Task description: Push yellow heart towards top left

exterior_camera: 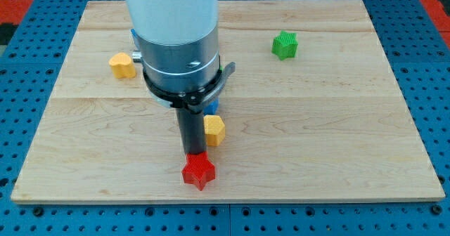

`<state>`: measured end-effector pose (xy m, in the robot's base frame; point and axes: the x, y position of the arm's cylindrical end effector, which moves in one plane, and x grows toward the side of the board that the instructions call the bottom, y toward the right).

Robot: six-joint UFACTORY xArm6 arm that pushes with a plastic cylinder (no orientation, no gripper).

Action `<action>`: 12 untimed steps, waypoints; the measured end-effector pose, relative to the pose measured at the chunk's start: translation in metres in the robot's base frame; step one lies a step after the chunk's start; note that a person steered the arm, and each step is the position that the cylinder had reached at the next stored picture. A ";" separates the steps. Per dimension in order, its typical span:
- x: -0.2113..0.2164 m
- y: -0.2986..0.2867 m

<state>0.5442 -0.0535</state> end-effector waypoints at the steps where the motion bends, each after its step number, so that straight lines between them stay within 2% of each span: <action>1: -0.033 -0.033; 2: -0.053 -0.098; 4: -0.073 -0.147; 9: -0.084 -0.168; 11: -0.041 -0.146; 12: -0.047 -0.143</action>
<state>0.4974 -0.1961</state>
